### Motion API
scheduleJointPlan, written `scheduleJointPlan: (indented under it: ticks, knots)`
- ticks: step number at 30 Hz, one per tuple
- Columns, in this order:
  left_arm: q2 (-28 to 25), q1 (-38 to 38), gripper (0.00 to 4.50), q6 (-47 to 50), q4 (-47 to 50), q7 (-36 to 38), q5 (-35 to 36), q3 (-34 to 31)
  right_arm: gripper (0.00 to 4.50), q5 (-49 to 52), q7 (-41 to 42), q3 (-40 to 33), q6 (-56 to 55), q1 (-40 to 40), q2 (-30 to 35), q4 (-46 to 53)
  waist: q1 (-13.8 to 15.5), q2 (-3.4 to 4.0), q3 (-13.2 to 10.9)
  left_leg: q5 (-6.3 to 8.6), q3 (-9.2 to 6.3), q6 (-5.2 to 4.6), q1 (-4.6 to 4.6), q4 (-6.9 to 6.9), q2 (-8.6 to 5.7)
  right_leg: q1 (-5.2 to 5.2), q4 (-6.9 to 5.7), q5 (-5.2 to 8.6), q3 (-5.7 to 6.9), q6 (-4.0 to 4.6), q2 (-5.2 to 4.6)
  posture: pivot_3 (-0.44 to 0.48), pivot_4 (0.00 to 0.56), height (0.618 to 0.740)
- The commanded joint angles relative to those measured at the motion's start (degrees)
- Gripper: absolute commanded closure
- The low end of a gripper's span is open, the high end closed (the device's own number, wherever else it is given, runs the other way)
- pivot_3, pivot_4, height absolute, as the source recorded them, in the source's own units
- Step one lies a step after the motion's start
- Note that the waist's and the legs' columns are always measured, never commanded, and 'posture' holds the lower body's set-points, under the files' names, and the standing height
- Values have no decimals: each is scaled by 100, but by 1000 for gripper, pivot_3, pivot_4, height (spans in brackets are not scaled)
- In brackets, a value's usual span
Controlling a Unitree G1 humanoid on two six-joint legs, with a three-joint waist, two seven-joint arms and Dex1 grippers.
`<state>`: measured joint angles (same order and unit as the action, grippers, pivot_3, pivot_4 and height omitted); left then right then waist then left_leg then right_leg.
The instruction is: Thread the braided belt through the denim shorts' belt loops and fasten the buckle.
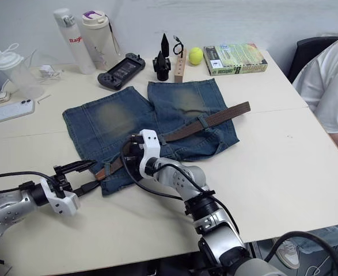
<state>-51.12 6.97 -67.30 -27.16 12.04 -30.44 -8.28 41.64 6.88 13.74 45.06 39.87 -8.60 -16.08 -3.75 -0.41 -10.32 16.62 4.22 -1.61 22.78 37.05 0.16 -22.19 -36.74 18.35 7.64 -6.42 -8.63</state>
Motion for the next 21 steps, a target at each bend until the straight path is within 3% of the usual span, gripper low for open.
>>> scheduleJointPlan:
  ticks: [1,6,12,21]
  knots:
    - [-506,-295,671,-235,19,-10,340,-58,4500,6,72,52,64,85,-992,-6,-5,-3,2,1,6,2,1,0,3,-11,-14,0,-1,0,-1,0,150,720]
    - [-916,-497,671,-480,-167,-61,721,-59,4500,-4,104,47,55,103,-993,-37,17,-2,1,2,22,2,5,0,10,-24,-17,0,1,0,-1,0,150,720]
    - [-766,-339,671,-225,37,43,1179,108,4500,-31,146,43,30,142,-1019,-95,29,-3,1,4,32,5,6,1,18,-28,-15,0,1,0,1,0,150,720]
    - [-525,-103,671,-86,71,100,922,382,4500,-57,151,29,-2,182,-1037,-137,36,-7,4,4,47,5,5,2,22,-32,-16,0,10,0,4,0,150,720]
